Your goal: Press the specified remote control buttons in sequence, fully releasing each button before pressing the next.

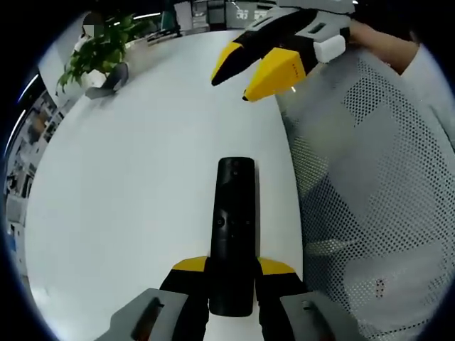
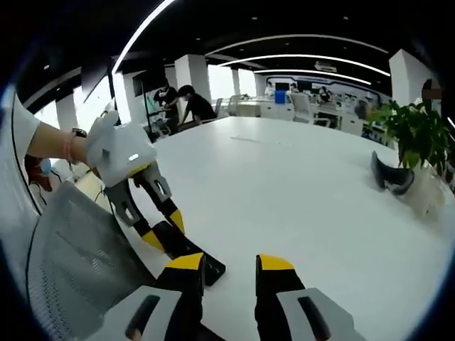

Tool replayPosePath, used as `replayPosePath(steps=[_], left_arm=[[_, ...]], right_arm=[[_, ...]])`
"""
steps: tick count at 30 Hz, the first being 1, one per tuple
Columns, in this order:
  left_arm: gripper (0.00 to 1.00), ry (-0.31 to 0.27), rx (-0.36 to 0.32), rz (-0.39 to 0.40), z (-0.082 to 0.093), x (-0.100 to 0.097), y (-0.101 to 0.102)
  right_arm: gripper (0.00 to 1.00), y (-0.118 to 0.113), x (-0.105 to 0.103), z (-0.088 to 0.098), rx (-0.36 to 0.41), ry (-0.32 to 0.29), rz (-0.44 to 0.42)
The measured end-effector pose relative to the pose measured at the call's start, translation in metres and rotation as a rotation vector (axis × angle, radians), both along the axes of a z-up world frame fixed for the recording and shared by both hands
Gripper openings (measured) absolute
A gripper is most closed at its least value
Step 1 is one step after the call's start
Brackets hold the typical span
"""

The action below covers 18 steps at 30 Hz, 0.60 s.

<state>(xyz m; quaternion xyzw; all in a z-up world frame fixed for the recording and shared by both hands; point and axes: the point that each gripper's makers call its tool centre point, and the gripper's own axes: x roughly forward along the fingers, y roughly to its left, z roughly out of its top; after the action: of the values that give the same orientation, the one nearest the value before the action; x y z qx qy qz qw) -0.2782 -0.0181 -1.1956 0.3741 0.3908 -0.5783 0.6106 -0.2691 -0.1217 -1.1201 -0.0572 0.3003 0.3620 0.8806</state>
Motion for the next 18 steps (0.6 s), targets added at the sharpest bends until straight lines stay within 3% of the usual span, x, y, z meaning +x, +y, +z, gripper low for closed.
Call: replayPosePath(steps=[8,11,18], left_arm=[[0.24,-0.006,-0.099,-0.004,0.000,0.001,0.001],[0.24,-0.004,-0.141,0.003,0.001,0.001,0.002],[0.24,-0.005,-0.189,0.005,0.001,0.000,0.001]], right_arm=[[0.19,0.022,-0.015,-0.003,0.009,0.072,0.156],[0.16,0.021,-0.016,-0.012,-0.084,0.082,0.242],[0.12,0.025,-0.005,-0.023,-0.169,0.095,0.344]])
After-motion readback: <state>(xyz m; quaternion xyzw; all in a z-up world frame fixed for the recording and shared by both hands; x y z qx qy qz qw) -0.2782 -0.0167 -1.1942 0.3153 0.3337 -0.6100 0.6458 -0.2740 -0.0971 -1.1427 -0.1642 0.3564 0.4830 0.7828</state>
